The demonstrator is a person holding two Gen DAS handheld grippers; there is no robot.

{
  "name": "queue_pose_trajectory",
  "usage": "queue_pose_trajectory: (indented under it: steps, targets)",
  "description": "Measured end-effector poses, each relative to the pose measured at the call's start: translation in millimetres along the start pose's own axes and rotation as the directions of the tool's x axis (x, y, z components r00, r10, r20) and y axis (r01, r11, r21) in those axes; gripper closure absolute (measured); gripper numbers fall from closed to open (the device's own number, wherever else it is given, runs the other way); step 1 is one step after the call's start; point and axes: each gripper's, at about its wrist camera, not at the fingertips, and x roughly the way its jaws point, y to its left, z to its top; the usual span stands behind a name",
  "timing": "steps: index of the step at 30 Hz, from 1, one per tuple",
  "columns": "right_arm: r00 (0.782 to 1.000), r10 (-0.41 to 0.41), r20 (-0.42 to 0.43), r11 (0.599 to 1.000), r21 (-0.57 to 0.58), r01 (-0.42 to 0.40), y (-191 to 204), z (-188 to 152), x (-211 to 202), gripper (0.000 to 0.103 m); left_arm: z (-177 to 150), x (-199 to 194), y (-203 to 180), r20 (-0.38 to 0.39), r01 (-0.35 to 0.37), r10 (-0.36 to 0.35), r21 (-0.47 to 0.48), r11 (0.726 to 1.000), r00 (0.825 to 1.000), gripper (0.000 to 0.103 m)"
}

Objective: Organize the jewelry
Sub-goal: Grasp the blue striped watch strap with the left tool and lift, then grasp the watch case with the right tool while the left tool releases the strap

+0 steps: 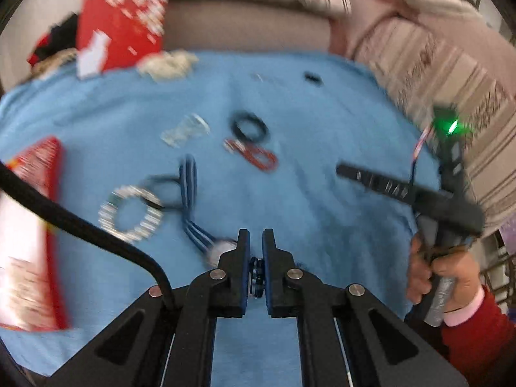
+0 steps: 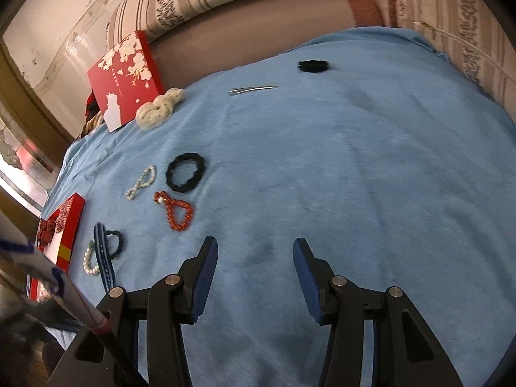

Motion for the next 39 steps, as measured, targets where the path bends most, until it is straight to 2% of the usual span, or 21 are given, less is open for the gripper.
queue_pose_trajectory:
  steps: [4,6,8,9,12,15,16,19,21,24,29,36,39]
  targets:
    - [1.0,-0.003,0.01,1.0,0.013,0.003,-10.9,-3.7,-11.0,0.051,-11.1,24.0,-23.4,-0.058,0.059,-0.059,0.011,0.998,0.997,0.093]
    - [1.0,-0.003,0.014,1.0,0.01,0.002,-12.8,-4.9,-15.0,0.051,-14.2,20.1,-28.1,-0.058,0.079,-0.078,0.014,0.997,0.995,0.082]
    - [1.0,0.002,0.015,1.0,0.006,-0.002,-13.2,-6.4,-18.3,0.051,-20.0,7.6,-28.2,-0.049,0.11,-0.109,0.01,0.994,0.993,0.059]
    - [1.0,0.011,0.012,1.0,0.003,-0.011,-12.2,-6.9,-19.3,0.051,-23.7,-1.4,-24.5,-0.039,0.121,-0.12,0.003,0.993,0.992,0.057]
    - [0.998,0.055,-0.003,0.998,-0.027,-0.055,-1.6,-10.6,-20.4,0.05,-36.1,-26.1,-8.1,-0.027,0.126,-0.127,-0.028,0.992,0.992,0.054]
    - [0.991,0.128,-0.046,0.988,-0.08,-0.132,23.3,-17.7,-15.6,0.049,-47.9,-45.8,29.0,-0.015,0.041,-0.043,-0.091,0.995,0.999,0.052]
    - [0.987,0.149,-0.059,0.984,-0.094,-0.154,31.6,-20.1,-13.6,0.048,-53.1,-51.3,47.7,-0.015,-0.013,0.011,-0.129,0.992,1.0,0.052]
    - [0.968,0.22,-0.121,0.959,-0.157,-0.237,66.8,-30.5,-4.8,0.047,-58.9,-55.3,92.5,-0.034,-0.099,0.093,-0.244,0.965,0.995,0.052]
    - [0.958,0.24,-0.158,0.938,-0.216,-0.271,93.2,-39.7,0.8,0.045,-58.3,-55.8,115.0,-0.031,-0.117,0.113,-0.307,0.944,0.993,0.052]
    - [0.957,0.218,-0.191,0.91,-0.316,-0.27,127.5,-55.0,7.9,0.042,-49.5,-52.6,135.1,-0.007,-0.118,0.123,-0.351,0.929,0.992,0.052]
    - [0.972,0.121,-0.2,0.867,-0.455,-0.202,164.2,-76.4,25.3,0.041,-18.7,-24.6,148.5,-0.004,-0.113,0.119,-0.343,0.933,0.993,0.052]
    - [0.978,0.086,-0.19,0.864,-0.475,-0.169,165.2,-82.2,36.3,0.041,7.8,25.2,161.4,-0.06,-0.108,0.093,-0.342,0.933,0.994,0.052]
    - [0.982,0.076,-0.175,0.859,-0.489,-0.153,168.2,-84.4,38.1,0.043,14.9,31.2,158.2,-0.048,-0.112,0.102,-0.31,0.944,0.994,0.052]
